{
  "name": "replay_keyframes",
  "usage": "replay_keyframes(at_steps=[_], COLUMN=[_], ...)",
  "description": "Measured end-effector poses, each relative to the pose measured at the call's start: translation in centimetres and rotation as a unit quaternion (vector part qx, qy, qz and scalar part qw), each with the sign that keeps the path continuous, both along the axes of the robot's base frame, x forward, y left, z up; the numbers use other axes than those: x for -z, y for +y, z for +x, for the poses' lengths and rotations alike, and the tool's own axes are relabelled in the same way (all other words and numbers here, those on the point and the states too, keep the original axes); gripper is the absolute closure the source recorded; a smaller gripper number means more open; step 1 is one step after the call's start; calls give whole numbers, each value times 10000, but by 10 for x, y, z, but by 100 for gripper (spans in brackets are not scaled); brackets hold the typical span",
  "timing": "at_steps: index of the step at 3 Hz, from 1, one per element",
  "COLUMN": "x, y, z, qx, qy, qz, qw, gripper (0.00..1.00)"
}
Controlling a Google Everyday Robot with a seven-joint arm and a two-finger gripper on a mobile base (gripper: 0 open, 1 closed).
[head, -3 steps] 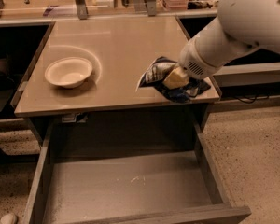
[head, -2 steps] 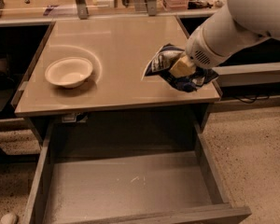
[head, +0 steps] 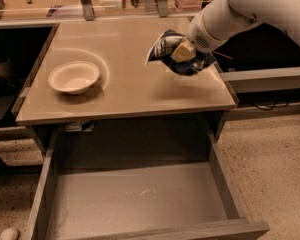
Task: Pick blue chip bag from top drawer and place on counter
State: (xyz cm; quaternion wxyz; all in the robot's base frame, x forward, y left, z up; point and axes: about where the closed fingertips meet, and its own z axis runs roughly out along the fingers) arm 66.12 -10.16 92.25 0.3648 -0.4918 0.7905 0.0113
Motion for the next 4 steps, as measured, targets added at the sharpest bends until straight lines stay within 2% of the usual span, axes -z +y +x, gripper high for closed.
replay_keyframes(at_steps=[1, 2, 3, 4], x=[10, 31, 64, 82], y=[26, 37, 42, 47], z=[40, 61, 59, 53], qx=[-367, -529, -597, -683], qy=[-12, 130, 445, 669], qz=[124, 263, 451, 546], qw=[9992, 9982, 9962, 9939], gripper=[100, 100, 100, 100])
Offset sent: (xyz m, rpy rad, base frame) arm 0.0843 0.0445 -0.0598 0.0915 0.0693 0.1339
